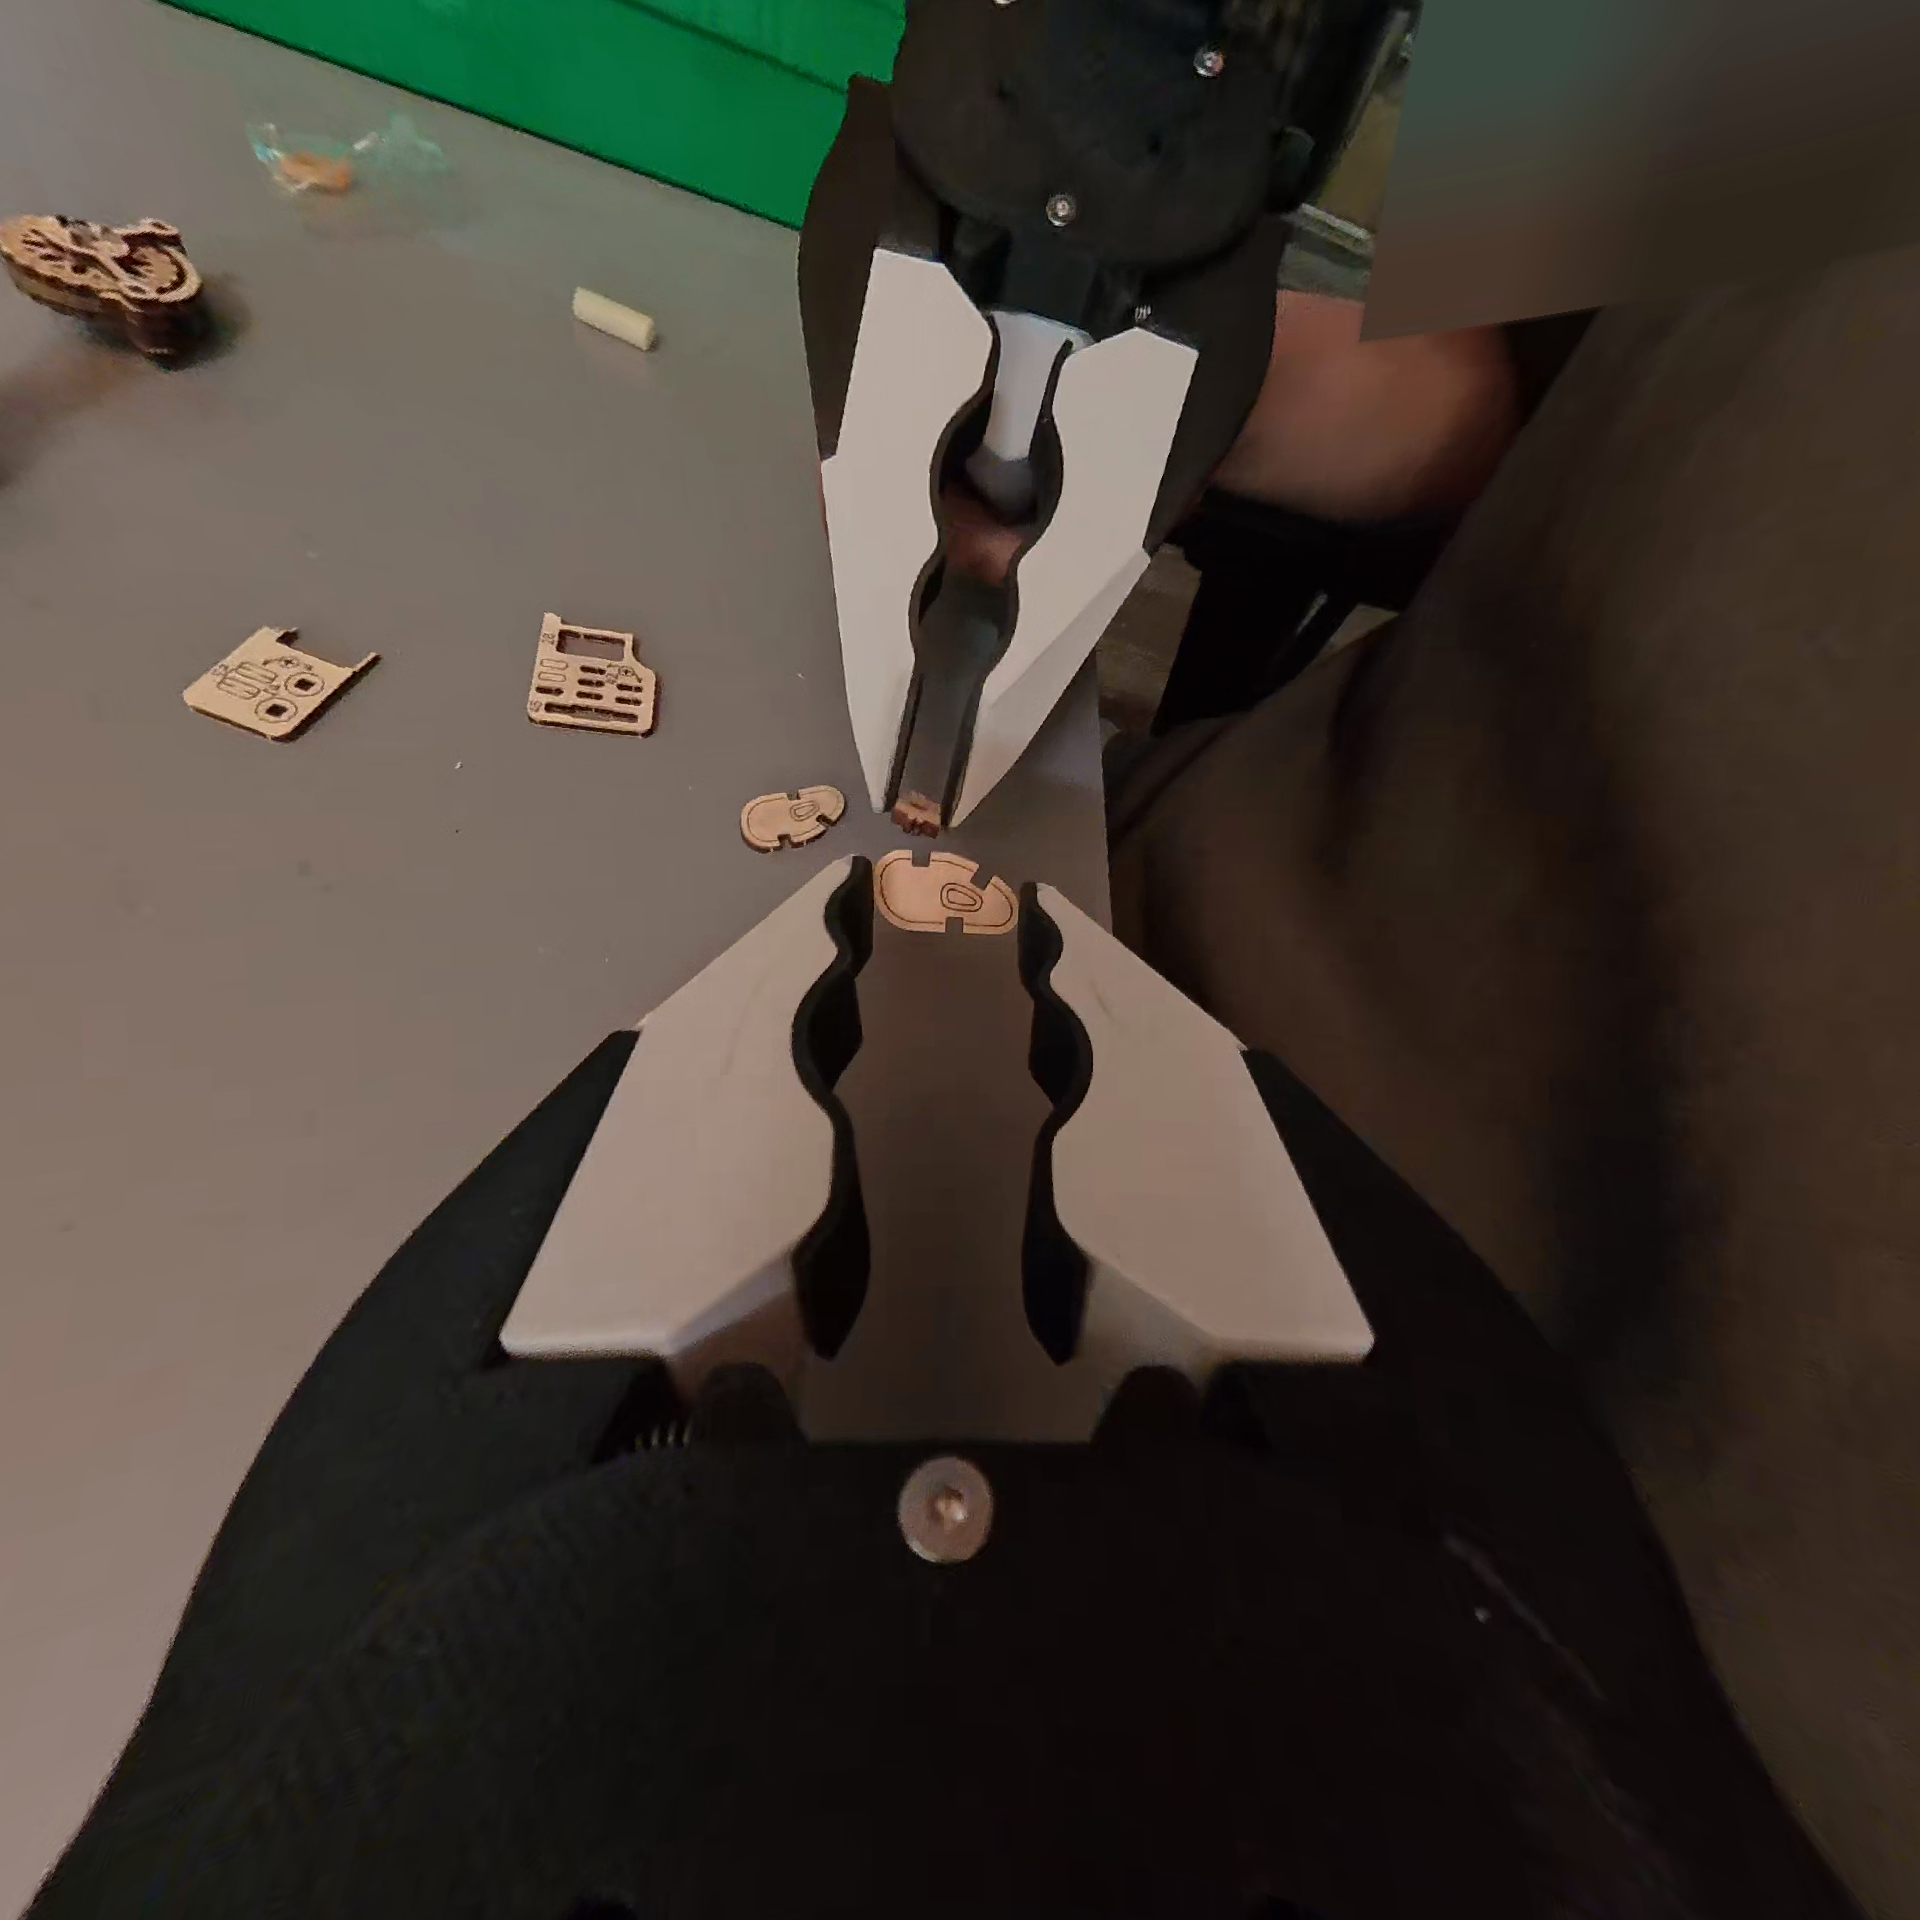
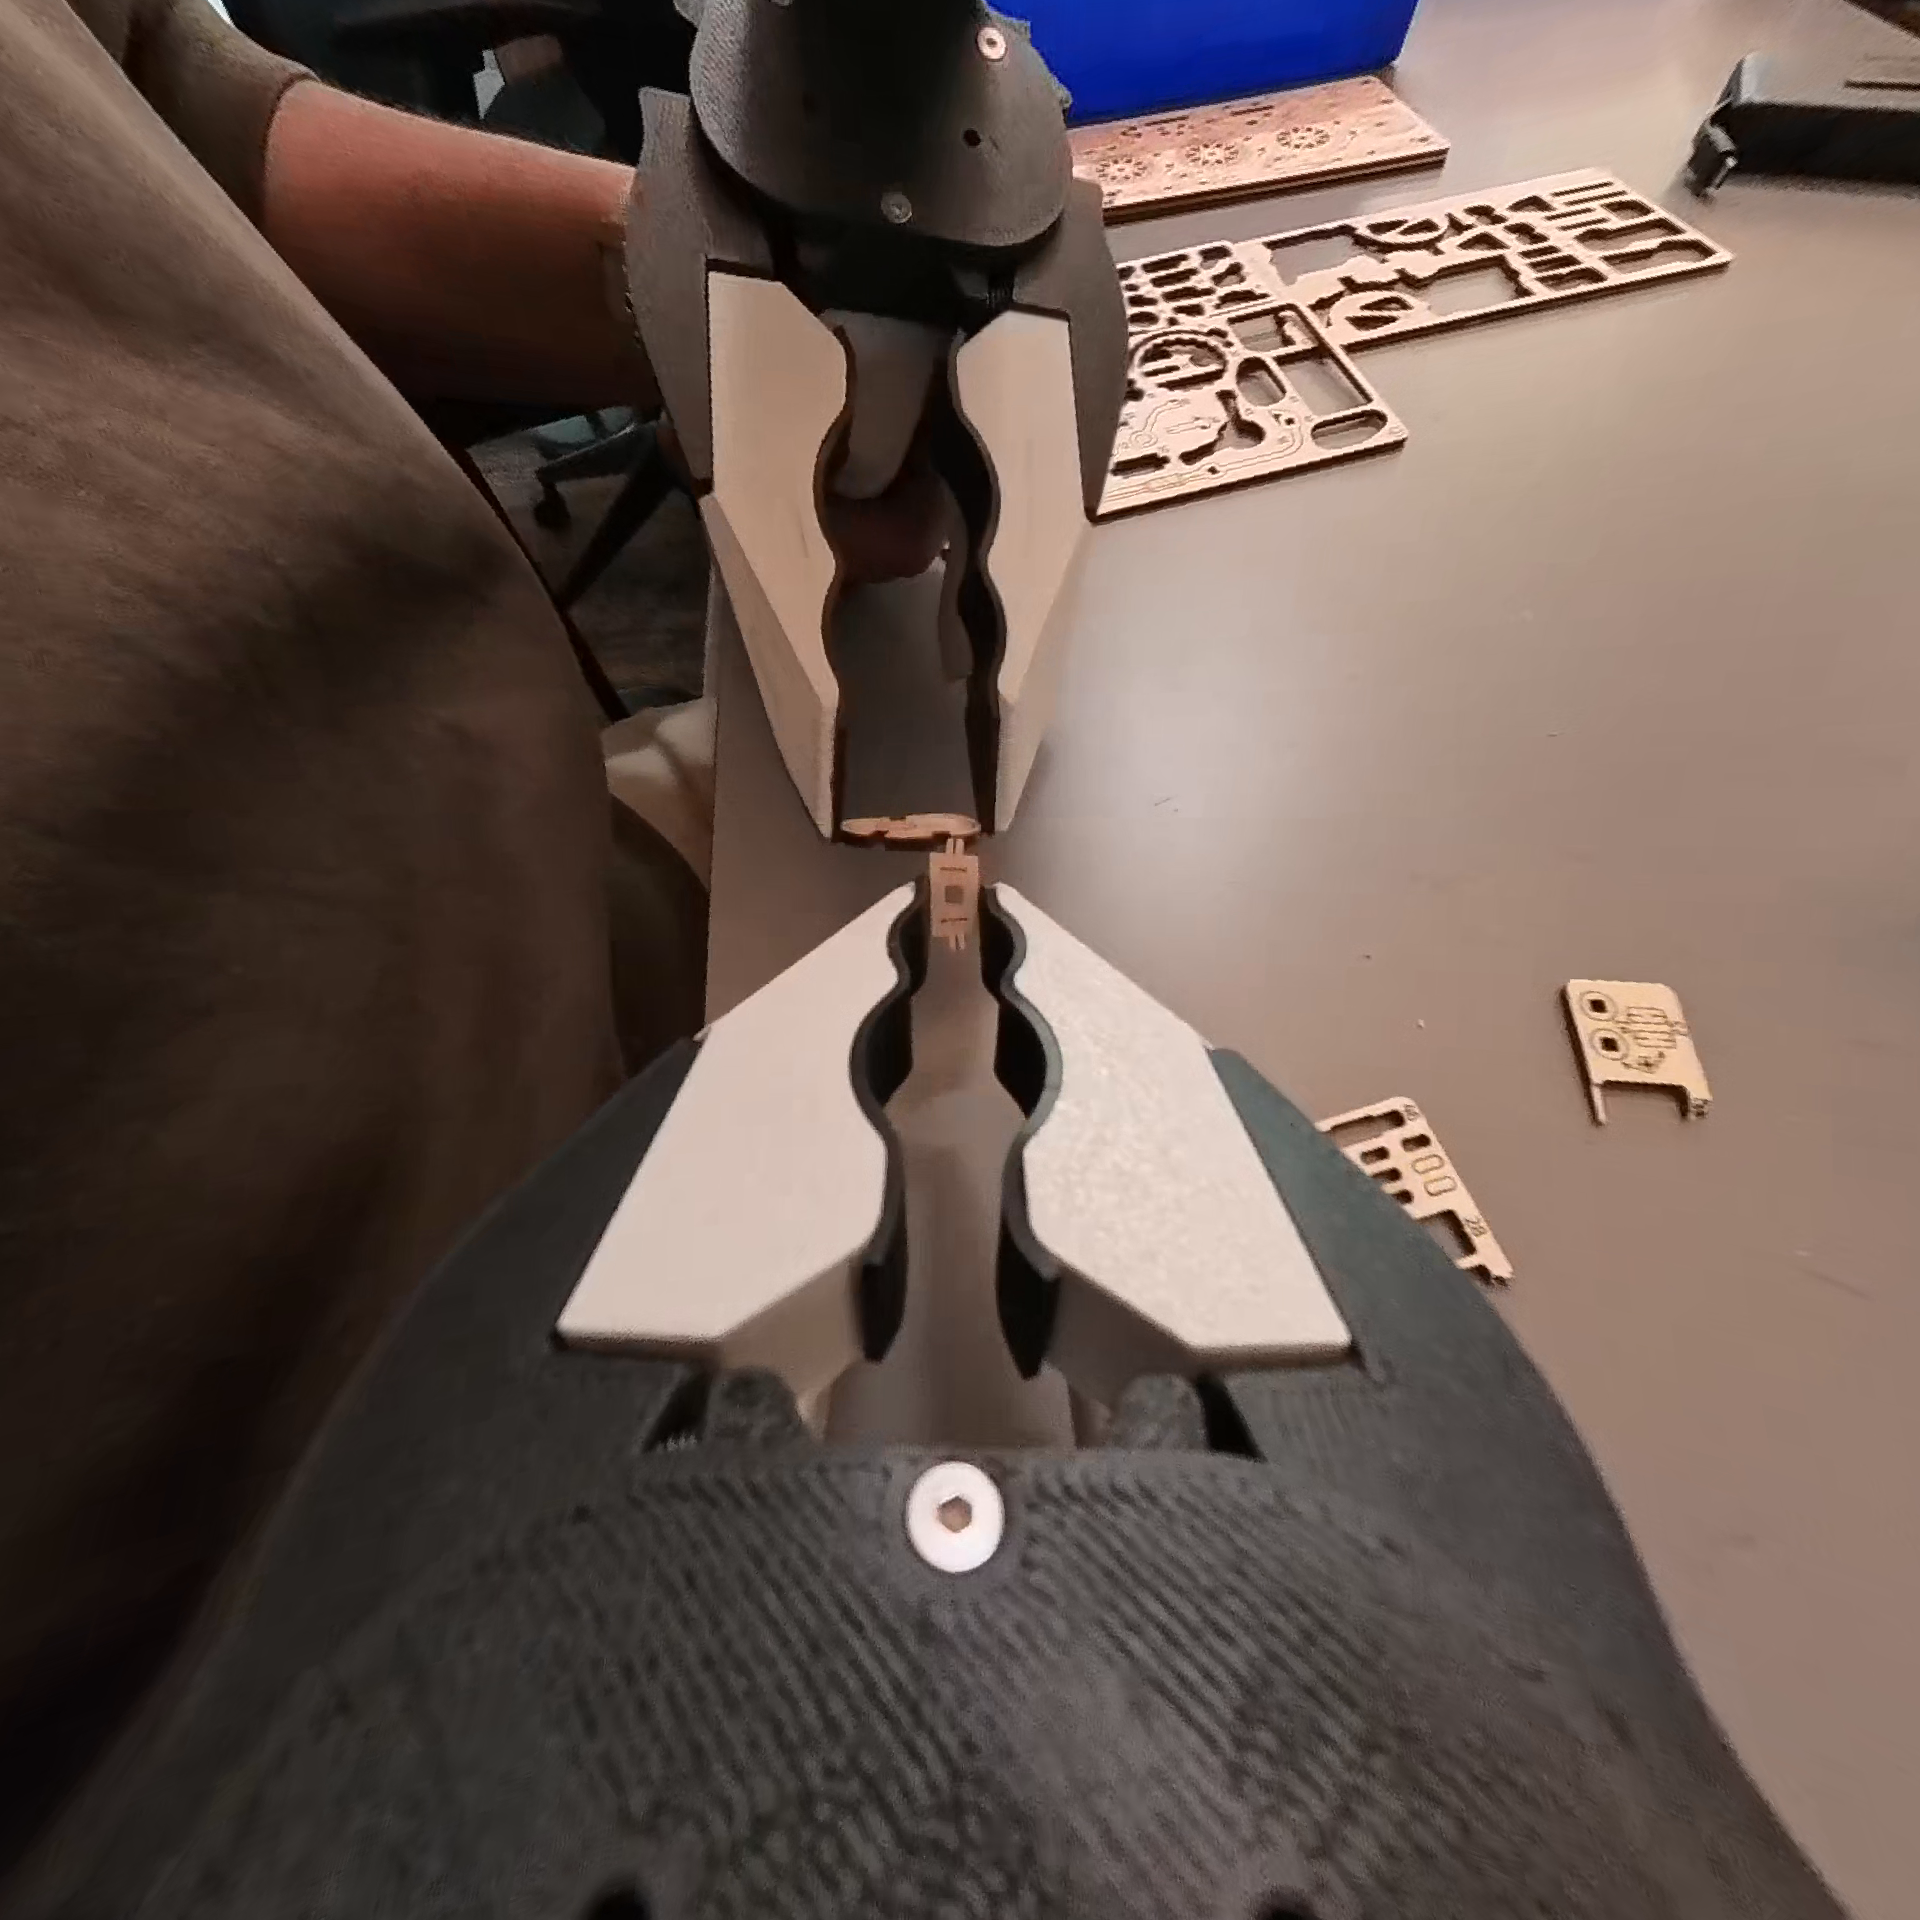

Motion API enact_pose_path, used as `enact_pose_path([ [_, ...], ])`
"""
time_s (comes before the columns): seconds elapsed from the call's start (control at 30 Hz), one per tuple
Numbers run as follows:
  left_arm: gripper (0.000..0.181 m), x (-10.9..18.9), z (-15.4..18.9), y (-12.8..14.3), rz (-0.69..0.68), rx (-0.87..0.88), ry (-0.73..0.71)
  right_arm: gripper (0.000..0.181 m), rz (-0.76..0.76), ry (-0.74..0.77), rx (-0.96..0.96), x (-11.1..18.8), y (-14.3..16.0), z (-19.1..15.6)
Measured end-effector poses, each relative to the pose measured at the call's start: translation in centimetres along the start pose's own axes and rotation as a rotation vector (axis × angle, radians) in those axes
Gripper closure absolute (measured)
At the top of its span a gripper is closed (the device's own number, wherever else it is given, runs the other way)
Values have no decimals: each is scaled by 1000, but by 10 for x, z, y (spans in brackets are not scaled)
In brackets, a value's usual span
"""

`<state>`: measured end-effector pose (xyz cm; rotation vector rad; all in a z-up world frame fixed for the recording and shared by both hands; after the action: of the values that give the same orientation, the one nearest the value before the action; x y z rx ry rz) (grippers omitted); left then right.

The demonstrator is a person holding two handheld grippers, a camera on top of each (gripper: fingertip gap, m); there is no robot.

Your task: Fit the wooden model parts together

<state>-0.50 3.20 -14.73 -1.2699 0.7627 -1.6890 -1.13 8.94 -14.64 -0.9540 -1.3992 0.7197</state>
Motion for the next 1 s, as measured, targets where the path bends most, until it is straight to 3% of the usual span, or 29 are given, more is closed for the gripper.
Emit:
enact_pose_path([
  [1.0,155,2,9,-2,26,-31,62,173,17,-85,-8,-1,-1,-10],
])
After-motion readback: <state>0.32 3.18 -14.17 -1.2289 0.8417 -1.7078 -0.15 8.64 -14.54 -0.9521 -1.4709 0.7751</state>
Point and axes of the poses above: each gripper's, where its closed fingertips meet, x back along the fingers, y out of its underside, z = x × y across the jaws, the point moved 3 cm from there along x, back along the fingers, and after that the axes turned 1 degree about y, right-handed, at the moved point
